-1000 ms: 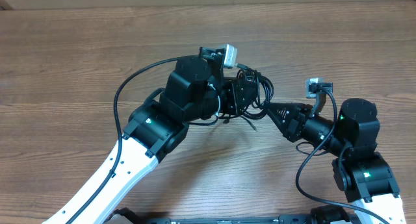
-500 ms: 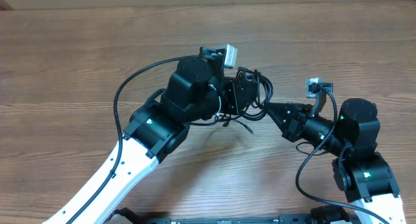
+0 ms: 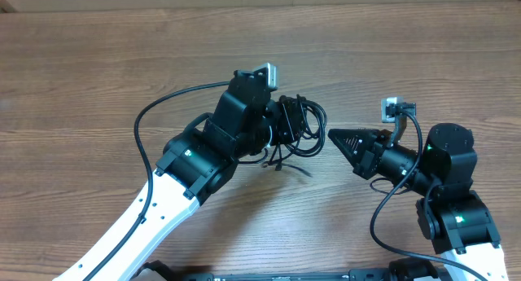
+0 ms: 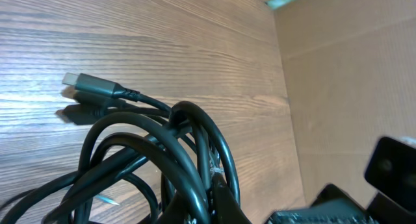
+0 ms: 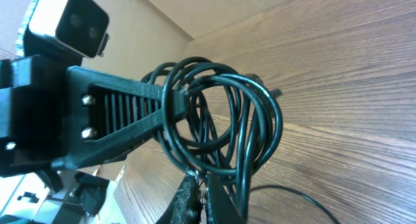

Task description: Untangle cables

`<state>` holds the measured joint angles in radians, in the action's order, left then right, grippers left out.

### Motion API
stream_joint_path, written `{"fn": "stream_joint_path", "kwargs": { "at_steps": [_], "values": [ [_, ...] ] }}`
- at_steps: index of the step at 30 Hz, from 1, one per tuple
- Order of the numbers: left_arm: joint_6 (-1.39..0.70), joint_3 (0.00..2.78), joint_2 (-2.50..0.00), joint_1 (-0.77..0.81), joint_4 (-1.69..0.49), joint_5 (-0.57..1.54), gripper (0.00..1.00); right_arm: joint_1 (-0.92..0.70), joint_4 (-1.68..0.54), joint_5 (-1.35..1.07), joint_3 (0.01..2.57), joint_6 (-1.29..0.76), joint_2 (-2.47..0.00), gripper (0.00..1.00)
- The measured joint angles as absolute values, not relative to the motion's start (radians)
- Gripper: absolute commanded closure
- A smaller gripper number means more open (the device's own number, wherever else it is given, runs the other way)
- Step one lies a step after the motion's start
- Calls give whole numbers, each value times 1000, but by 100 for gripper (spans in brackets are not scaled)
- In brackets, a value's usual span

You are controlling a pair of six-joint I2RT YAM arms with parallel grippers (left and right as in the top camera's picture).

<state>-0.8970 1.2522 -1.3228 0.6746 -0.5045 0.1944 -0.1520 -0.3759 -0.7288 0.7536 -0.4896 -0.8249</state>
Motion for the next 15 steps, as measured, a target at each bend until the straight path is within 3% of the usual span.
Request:
{"fn": "stream_joint_path", "kwargs": {
  "at_steps": [7,11,15],
  "values": [
    [-945,1252,-1323,675,-524,167,96,-152,-376,-733,754,-489,-825,95],
    [-949,1252,-1323,675,-520,165,96,-152,-388,-723,753,-494,-825,63],
    [-942,1252,-1323,675,-464,172,96,-152,-428,-688,752,-488,-825,56]
  ]
}}
